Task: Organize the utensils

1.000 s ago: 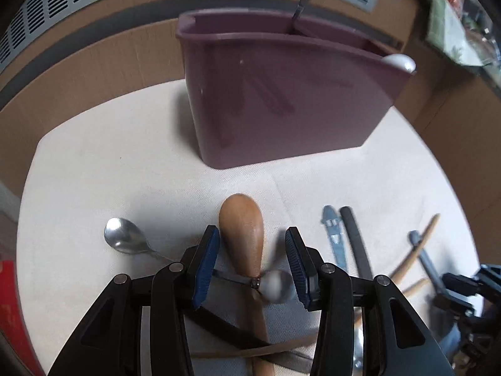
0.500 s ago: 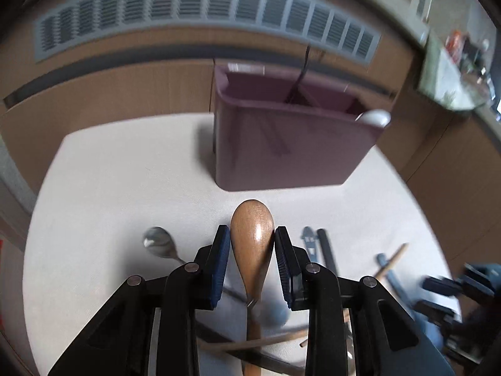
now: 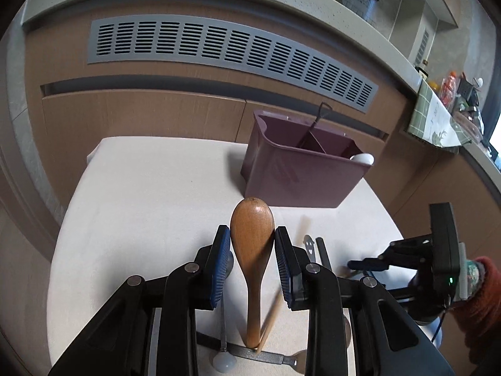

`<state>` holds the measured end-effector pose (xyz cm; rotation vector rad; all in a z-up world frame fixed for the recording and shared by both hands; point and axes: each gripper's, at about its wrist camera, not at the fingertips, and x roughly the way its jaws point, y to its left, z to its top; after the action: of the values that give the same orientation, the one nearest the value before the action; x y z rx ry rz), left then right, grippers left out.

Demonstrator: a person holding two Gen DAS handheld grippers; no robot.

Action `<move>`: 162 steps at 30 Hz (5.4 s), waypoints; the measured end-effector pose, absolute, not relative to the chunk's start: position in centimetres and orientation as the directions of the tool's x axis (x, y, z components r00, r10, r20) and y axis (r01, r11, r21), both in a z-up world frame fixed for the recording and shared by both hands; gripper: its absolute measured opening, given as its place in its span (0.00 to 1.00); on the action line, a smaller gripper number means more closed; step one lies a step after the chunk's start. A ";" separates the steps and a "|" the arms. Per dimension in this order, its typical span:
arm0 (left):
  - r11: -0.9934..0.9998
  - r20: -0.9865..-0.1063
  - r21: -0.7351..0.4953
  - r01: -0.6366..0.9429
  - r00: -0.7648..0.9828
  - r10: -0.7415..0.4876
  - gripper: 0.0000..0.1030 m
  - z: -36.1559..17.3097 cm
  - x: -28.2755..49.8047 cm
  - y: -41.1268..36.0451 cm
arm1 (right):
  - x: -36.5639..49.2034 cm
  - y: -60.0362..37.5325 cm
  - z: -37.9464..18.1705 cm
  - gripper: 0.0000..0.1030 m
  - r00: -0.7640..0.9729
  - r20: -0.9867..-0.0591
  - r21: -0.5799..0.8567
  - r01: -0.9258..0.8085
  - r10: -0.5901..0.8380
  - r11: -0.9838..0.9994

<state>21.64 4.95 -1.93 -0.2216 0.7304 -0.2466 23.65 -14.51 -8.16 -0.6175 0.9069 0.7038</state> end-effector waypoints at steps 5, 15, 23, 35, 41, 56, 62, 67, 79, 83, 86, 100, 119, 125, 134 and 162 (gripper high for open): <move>0.955 -0.620 -0.274 0.117 0.737 -0.268 0.29 -1.6 21.3 6.0 | 24.2 -14.4 -7.7 0.21 0.359 -0.863 -0.042 -0.750 0.354 0.660; 0.953 -0.589 -0.294 0.080 0.770 -0.246 0.29 -0.5 20.0 7.5 | 22.8 -10.5 -8.0 0.19 0.348 -0.858 -0.035 -0.774 0.379 0.632; 0.963 -0.567 -0.254 0.087 0.794 -0.221 0.29 1.0 17.7 7.1 | 22.7 -11.1 -5.5 0.04 0.381 -0.817 0.058 -0.693 0.433 0.719; 0.962 -0.512 -0.226 0.152 0.822 -0.250 0.29 4.2 15.8 4.8 | 21.6 -17.5 0.8 0.04 0.571 -0.682 0.146 -0.505 0.456 0.851; 0.959 -0.490 -0.217 0.181 0.830 -0.268 0.29 6.0 15.7 3.9 | 20.9 -19.0 3.2 0.04 0.624 -0.635 0.151 -0.479 0.456 0.865; 0.932 -0.217 -0.204 0.300 0.915 -0.342 0.29 18.8 26.7 0.9 | 26.5 -19.5 21.6 0.04 0.903 -0.250 0.007 -0.359 0.349 0.933; 0.933 -0.299 -0.226 0.279 0.892 -0.339 0.29 15.0 31.5 -0.2 | 30.3 -19.8 17.4 0.04 0.878 -0.333 0.051 -0.348 0.344 0.936; 0.930 -0.367 -0.243 0.276 0.861 -0.351 0.29 11.8 33.6 -0.9 | 32.1 -19.8 13.9 0.04 0.855 -0.392 0.068 -0.342 0.340 0.937; 0.896 -0.540 -0.316 0.312 0.718 -0.440 0.30 3.8 36.7 -2.9 | 35.3 -20.3 5.5 0.07 0.739 -0.567 0.172 -0.327 0.365 0.929; 0.889 -0.520 -0.349 0.295 0.728 -0.446 0.31 3.9 35.8 -2.2 | 34.9 -20.7 4.4 0.14 0.736 -0.582 0.163 -0.312 0.347 0.936; 0.895 -0.482 -0.355 0.271 0.767 -0.424 0.34 4.6 33.8 -0.8 | 33.0 -21.3 4.8 0.15 0.765 -0.559 0.133 -0.300 0.321 0.945; 0.947 -0.636 -0.269 0.177 0.706 -0.313 0.34 -2.2 20.7 5.0 | 22.0 -23.8 -3.3 0.21 0.611 -0.755 0.045 -0.315 0.239 0.948; 0.986 -0.751 -0.147 0.073 0.640 -0.160 0.34 -8.3 13.7 3.3 | 15.3 -18.7 -6.6 0.21 0.583 -0.779 -0.027 -0.399 0.231 0.917; 0.989 -0.768 -0.133 0.064 0.624 -0.144 0.31 -8.7 14.7 2.8 | 15.3 -19.0 -6.4 0.21 0.605 -0.770 -0.051 -0.375 0.203 0.925; 0.992 -0.669 -0.115 0.058 0.734 -0.121 0.21 -4.7 14.0 4.0 | 17.4 -22.3 -7.5 0.21 0.566 -0.799 0.046 -0.283 0.205 0.958; 0.983 -0.536 -0.136 0.124 0.825 -0.178 0.21 3.6 11.8 3.5 | 17.9 -20.9 -2.4 0.11 0.680 -0.689 0.025 -0.323 0.250 0.946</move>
<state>11.77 3.52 3.57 -0.0972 0.5783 -0.1609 17.88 -20.87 -2.41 -0.1018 0.7578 0.3226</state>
